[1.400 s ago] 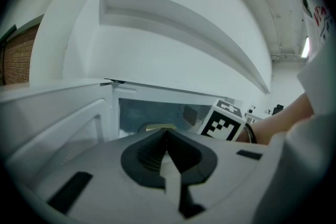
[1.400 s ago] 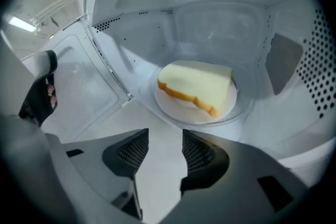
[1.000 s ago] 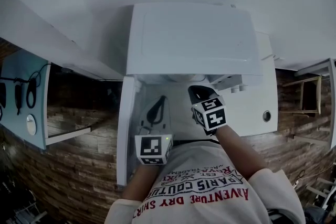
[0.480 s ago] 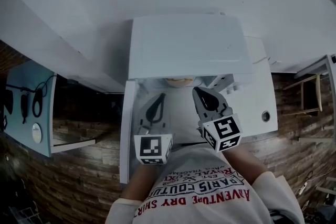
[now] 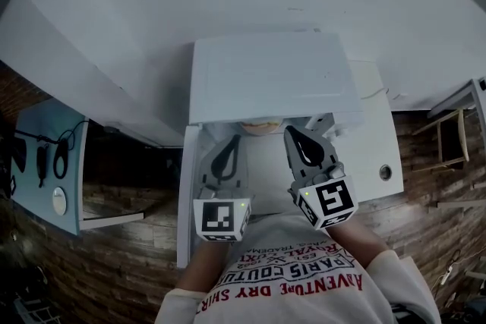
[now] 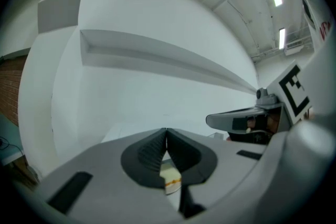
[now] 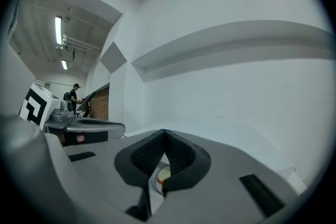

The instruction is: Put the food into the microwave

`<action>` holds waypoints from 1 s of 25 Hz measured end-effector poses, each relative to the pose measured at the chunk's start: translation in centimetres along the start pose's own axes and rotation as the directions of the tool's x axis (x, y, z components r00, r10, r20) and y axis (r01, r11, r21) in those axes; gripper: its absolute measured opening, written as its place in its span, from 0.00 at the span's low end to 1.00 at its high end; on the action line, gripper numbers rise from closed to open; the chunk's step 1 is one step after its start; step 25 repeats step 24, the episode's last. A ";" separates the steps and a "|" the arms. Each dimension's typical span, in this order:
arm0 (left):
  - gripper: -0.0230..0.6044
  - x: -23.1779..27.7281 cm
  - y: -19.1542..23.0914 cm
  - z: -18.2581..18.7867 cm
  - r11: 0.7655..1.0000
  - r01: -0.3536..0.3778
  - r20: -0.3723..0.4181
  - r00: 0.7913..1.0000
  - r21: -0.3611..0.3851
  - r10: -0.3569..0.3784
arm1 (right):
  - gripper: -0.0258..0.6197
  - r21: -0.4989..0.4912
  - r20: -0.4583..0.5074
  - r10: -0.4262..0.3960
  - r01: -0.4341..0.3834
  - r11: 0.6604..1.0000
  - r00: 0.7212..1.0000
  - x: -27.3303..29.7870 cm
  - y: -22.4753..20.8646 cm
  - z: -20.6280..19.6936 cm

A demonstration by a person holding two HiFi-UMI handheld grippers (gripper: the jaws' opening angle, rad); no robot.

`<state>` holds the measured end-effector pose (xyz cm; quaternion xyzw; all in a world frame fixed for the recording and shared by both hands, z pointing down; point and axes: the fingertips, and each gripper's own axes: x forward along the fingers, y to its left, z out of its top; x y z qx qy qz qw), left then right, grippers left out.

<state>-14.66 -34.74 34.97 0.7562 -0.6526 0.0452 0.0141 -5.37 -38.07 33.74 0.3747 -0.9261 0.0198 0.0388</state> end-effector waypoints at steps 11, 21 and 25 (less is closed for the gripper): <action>0.05 0.3 -0.3 -0.6 0.999 0.005 -0.015 1.000 -0.032 -0.006 | 0.06 0.042 -0.015 -0.004 0.005 0.999 1.000 -0.1 -0.8 -0.8; 0.05 0.3 -0.1 -1.8 0.998 -0.005 -0.041 0.999 -0.064 0.003 | 0.06 0.088 -0.051 0.002 0.003 0.996 0.999 0.1 -1.2 -2.3; 0.05 0.3 0.1 -1.8 0.998 -0.009 -0.039 0.999 -0.062 0.006 | 0.06 0.102 -0.064 0.002 0.005 0.995 0.998 0.3 -1.2 -2.8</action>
